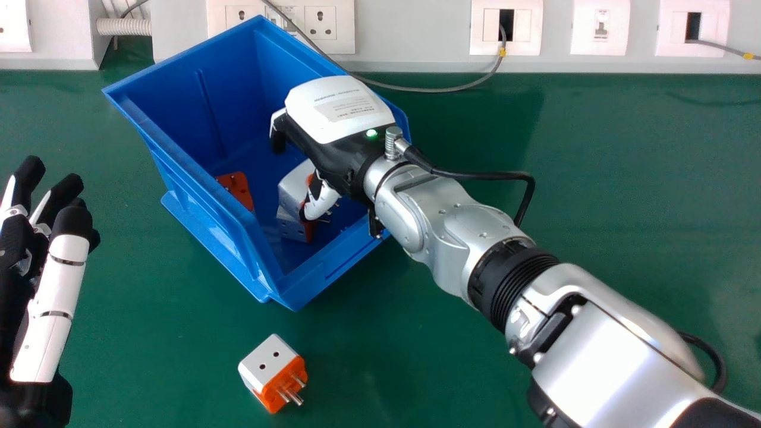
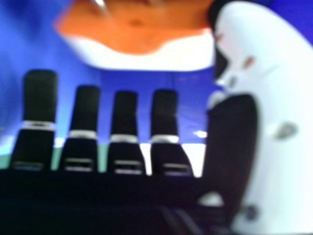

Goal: Pick all objects and put in blue box

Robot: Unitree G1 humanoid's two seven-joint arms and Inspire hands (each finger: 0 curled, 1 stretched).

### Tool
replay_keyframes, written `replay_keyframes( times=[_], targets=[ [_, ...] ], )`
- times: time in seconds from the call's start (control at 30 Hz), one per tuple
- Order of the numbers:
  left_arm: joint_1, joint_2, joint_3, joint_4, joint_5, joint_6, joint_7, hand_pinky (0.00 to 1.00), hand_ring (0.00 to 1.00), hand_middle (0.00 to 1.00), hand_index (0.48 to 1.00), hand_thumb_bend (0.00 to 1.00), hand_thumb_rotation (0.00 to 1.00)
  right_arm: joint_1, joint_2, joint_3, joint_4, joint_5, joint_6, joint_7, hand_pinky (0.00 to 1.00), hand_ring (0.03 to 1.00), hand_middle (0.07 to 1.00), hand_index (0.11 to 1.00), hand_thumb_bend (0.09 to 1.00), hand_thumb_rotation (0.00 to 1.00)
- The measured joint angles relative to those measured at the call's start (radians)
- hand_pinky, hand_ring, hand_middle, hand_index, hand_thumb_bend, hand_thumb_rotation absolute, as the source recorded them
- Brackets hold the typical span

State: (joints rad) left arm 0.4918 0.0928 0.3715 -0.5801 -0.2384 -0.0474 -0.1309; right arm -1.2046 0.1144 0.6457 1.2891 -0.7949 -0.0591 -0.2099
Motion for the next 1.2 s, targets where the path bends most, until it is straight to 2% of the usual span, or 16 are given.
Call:
replay_keyframes(
  times=[0.1,0.37,0.5,0.7,0.83,0.9,0.93,1.0,1.03,1.13,1.17,1.2],
  targets=[
    [0.001,0.0,0.0,0.005,0.0,-0.007,0.0,0.91,0.95,0.93,0.972,0.52,0.74,0.0,0.0,0.008,0.0,0.0,0.006,-0.005,0.45,0.762,0.789,0.722,0.427,0.0],
    [0.001,0.0,0.0,0.009,0.0,-0.008,0.0,0.91,0.95,0.93,0.972,0.52,0.74,0.0,0.0,0.017,0.0,0.0,0.007,-0.017,0.45,0.767,0.794,0.733,0.426,0.0],
    [-0.001,-0.001,0.0,0.019,0.0,-0.01,0.0,0.92,0.95,0.94,0.975,0.52,0.74,0.0,-0.001,0.018,0.0,0.0,0.007,-0.019,0.45,0.768,0.798,0.739,0.425,0.0],
    [-0.004,-0.001,0.0,0.028,0.0,-0.027,0.0,0.92,0.95,0.94,0.976,0.53,0.74,0.0,-0.004,0.018,0.0,0.0,0.007,-0.02,0.45,0.766,0.799,0.74,0.424,0.0],
    [-0.005,-0.001,0.0,0.029,0.0,-0.029,0.0,0.92,0.95,0.94,0.977,0.53,0.74,0.0,-0.007,0.017,0.0,0.001,0.007,-0.02,0.45,0.771,0.806,0.746,0.426,0.0],
    [-0.004,-0.002,0.0,0.029,0.0,-0.03,0.0,0.92,0.95,0.94,0.977,0.53,0.74,0.0,-0.01,0.014,-0.002,0.004,0.007,-0.019,0.49,0.778,0.812,0.752,0.46,0.0],
    [-0.004,-0.003,0.0,0.029,0.0,-0.03,0.001,0.92,0.95,0.94,0.977,0.54,0.74,0.0,-0.012,0.014,-0.005,0.005,0.006,-0.019,0.52,0.784,0.818,0.756,0.523,0.0],
    [-0.005,-0.004,-0.001,0.03,0.0,-0.032,0.0,0.92,0.95,0.94,0.977,0.54,0.74,0.002,-0.014,0.014,-0.014,0.005,0.007,-0.018,0.52,0.784,0.818,0.756,0.523,0.0],
    [-0.005,-0.005,-0.001,0.032,0.0,-0.034,0.0,0.92,0.95,0.94,0.976,0.54,0.74,0.004,-0.017,0.014,-0.024,0.005,0.007,-0.019,0.55,0.791,0.824,0.763,0.581,0.0],
    [-0.006,-0.005,-0.001,0.042,0.003,-0.037,0.002,0.92,0.95,0.93,0.971,0.54,0.74,0.009,-0.031,0.01,-0.06,0.007,0.004,-0.023,0.58,0.799,0.833,0.772,0.629,0.01],
    [-0.006,-0.005,-0.001,0.044,0.006,-0.037,0.005,0.92,0.95,0.93,0.971,0.54,0.74,0.014,-0.038,0.004,-0.075,0.009,0.0,-0.025,0.58,0.799,0.833,0.772,0.629,0.01],
    [-0.007,-0.005,-0.002,0.046,0.019,-0.037,0.01,0.91,0.95,0.93,0.963,0.54,0.74,0.02,-0.044,-0.007,-0.092,0.014,-0.005,-0.03,0.6,0.807,0.841,0.781,0.668,0.02]
  ],
)
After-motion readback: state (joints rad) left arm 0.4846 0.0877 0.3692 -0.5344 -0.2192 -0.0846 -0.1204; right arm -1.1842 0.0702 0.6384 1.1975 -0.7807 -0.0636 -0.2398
